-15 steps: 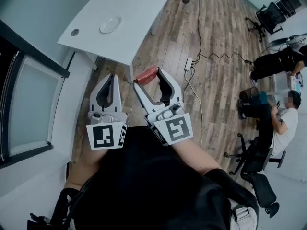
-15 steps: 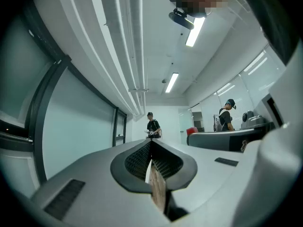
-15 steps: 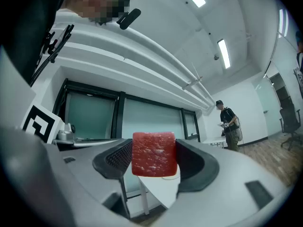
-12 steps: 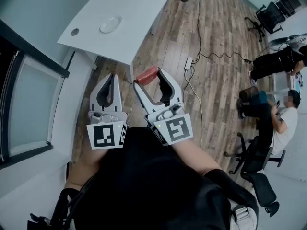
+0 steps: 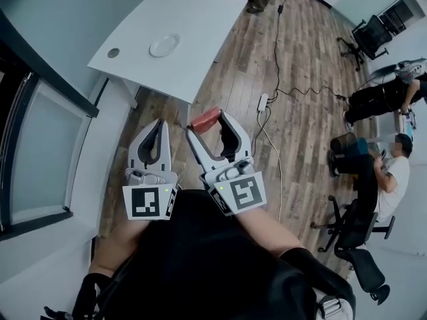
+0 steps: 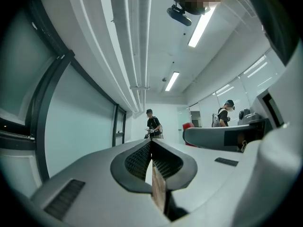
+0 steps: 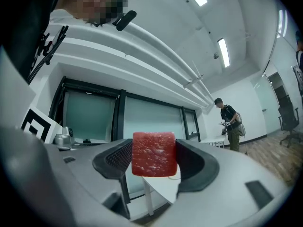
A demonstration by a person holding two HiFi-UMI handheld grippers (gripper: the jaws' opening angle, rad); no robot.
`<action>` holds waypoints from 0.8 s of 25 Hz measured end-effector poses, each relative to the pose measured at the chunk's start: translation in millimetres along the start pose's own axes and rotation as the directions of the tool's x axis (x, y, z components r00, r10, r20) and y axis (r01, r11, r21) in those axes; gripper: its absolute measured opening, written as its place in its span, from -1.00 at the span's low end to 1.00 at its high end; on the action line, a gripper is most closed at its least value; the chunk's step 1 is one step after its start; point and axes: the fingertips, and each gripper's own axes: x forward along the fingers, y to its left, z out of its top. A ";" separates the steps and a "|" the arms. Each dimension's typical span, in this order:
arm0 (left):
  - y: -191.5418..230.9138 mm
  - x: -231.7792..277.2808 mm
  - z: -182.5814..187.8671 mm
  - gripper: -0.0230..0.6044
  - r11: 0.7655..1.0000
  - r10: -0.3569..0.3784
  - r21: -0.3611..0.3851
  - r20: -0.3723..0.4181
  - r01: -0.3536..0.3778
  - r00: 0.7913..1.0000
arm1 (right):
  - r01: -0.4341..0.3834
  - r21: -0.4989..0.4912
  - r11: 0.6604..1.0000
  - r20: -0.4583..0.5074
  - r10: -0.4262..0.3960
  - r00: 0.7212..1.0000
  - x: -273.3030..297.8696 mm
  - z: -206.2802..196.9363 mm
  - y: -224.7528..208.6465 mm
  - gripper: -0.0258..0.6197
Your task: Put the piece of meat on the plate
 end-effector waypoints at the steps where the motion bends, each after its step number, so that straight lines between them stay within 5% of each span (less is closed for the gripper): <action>1: 1.1 -1.8 3.5 -0.91 1.000 -0.003 0.002 0.002 0.003 1.000 | 0.005 -0.001 1.000 -0.007 -0.005 1.000 1.0 3.2 3.2 -0.03; 9: 42.8 -19.2 -2.7 -0.91 1.000 0.000 0.013 -0.003 0.000 1.000 | 0.026 -0.010 1.000 -0.025 -0.026 0.999 15.5 -12.9 35.4 -0.03; 20: 62.1 8.5 -16.5 -0.91 1.000 0.012 0.023 -0.053 -0.011 0.999 | 0.021 0.004 1.000 -0.040 -0.020 0.999 46.3 -25.1 12.7 -0.02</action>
